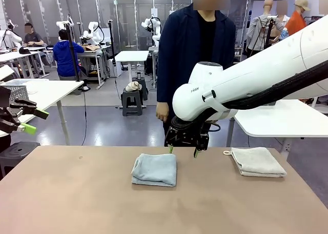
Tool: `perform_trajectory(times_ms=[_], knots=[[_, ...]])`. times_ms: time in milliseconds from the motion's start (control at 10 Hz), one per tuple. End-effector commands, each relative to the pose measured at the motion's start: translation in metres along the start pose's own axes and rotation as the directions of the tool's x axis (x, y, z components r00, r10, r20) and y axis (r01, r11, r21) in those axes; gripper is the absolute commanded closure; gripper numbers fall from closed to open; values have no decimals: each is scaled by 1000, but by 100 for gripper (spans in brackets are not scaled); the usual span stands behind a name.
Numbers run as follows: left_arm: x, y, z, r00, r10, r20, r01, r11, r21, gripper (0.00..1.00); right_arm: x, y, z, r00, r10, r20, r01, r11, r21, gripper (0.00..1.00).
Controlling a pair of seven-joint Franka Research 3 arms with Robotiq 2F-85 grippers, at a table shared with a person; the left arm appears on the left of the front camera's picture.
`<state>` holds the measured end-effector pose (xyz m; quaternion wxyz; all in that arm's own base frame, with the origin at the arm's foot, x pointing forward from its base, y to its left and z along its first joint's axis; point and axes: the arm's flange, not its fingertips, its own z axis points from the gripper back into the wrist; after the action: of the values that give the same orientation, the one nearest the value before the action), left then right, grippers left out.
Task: Fold the towels and place them in the basket.
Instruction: Stack the folded Towel with hook on the right side of the table.
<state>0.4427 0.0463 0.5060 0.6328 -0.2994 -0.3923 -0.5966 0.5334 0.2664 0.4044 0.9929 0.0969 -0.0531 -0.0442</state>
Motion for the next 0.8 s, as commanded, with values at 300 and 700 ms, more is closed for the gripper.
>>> perform_trajectory(times_ms=[300,700], knots=[[2,0,1,1000,-2,6,2,1000,2,0,-4,6,-31,998,-27,60,26,1000,16,0],[2,0,1,1000,-2,6,2,1000,2,0,1,-2,-77,992,-77,98,75,997,25,0]])
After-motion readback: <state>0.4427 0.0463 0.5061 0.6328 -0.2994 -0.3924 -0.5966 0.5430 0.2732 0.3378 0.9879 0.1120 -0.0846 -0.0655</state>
